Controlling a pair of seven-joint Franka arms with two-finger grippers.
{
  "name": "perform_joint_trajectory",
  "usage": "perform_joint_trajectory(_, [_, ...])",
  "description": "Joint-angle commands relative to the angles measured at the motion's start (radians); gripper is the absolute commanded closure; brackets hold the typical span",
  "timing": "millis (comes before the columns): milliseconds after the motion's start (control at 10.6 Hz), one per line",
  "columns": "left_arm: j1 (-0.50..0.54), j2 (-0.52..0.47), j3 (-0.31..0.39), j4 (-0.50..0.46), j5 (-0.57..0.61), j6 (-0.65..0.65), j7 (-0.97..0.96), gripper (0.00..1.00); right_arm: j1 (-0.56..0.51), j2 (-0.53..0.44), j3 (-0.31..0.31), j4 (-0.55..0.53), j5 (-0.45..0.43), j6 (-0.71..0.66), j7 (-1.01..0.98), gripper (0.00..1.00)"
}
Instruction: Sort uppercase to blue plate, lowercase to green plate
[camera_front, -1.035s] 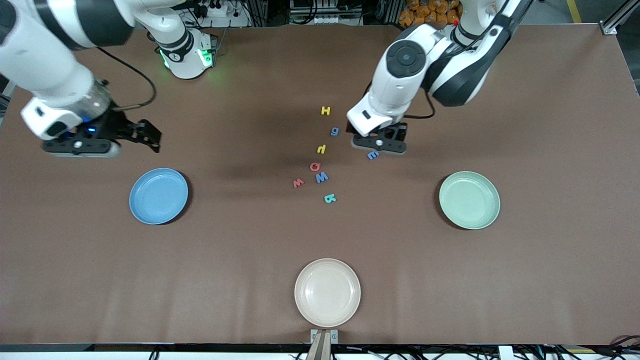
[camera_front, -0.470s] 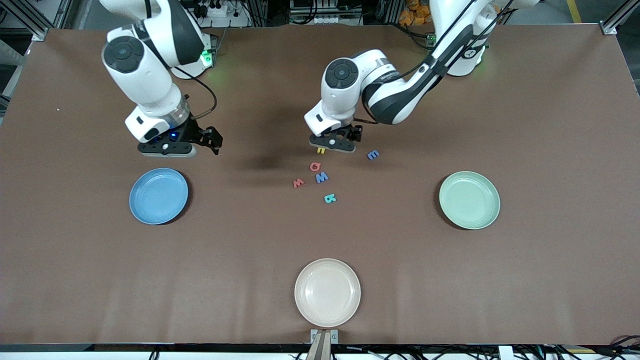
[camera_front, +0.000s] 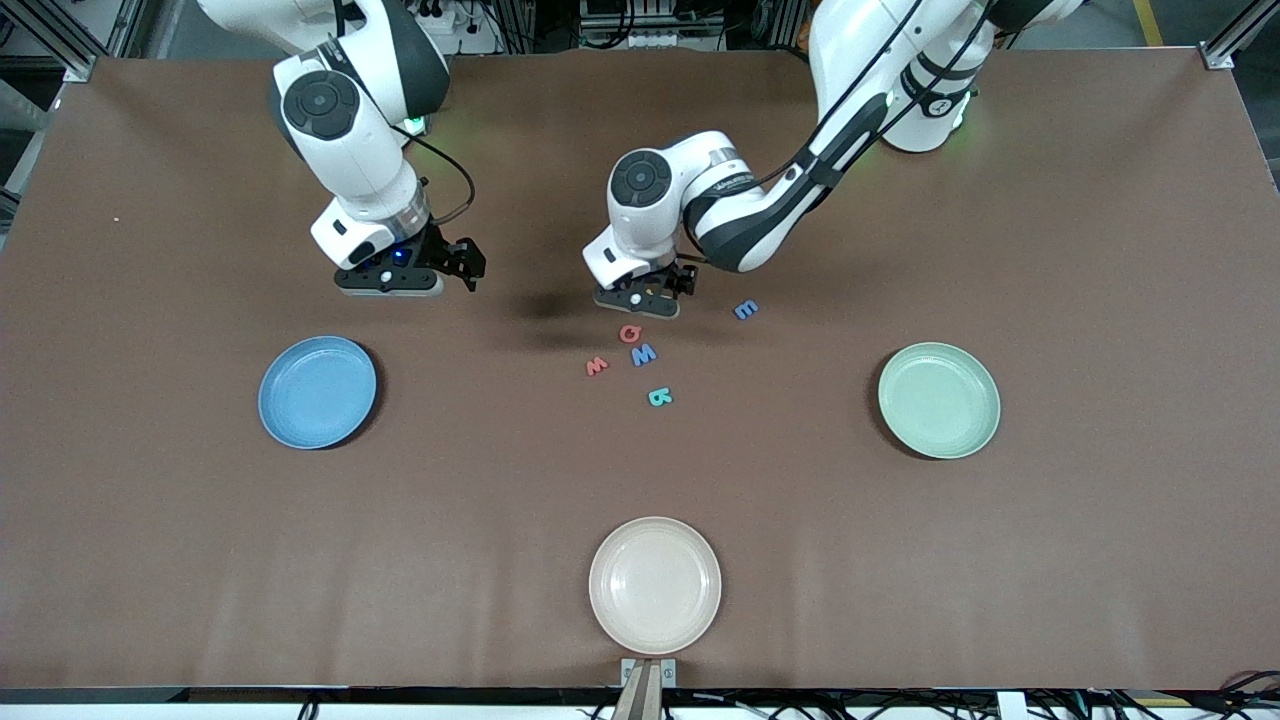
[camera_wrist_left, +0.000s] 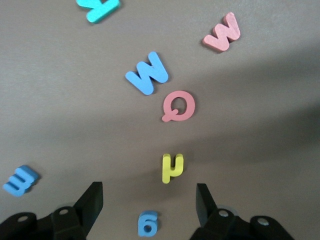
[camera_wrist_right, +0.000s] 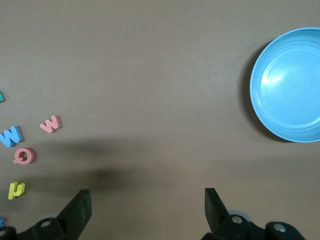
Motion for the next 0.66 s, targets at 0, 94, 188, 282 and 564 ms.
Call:
perform_joint_trajectory(0, [-0.023, 0.051, 0.01, 0.043, 0.072, 0.012, -0.055, 0.17, 0.013, -0.043, -0.005, -0.07, 0.002, 0.059, 0.009, 0.0])
perform_joint_trajectory(94, [-0.023, 0.058, 0.01, 0.04, 0.086, 0.025, -0.066, 0.18, 0.013, -0.041, -0.005, -0.088, 0.0, 0.082, 0.004, 0.0])
perform_joint_trajectory(188, [-0.024, 0.069, 0.01, 0.038, 0.101, 0.033, -0.087, 0.21, 0.014, -0.038, -0.005, -0.1, -0.001, 0.105, 0.0, 0.0])
perform_joint_trajectory(282, [-0.024, 0.075, 0.01, 0.035, 0.116, 0.033, -0.104, 0.21, 0.016, -0.038, -0.005, -0.122, -0.003, 0.134, -0.005, 0.0])
perform_joint_trajectory(564, [-0.039, 0.089, 0.008, 0.027, 0.118, 0.039, -0.175, 0.21, 0.03, -0.033, -0.004, -0.171, -0.003, 0.202, -0.034, 0.0])
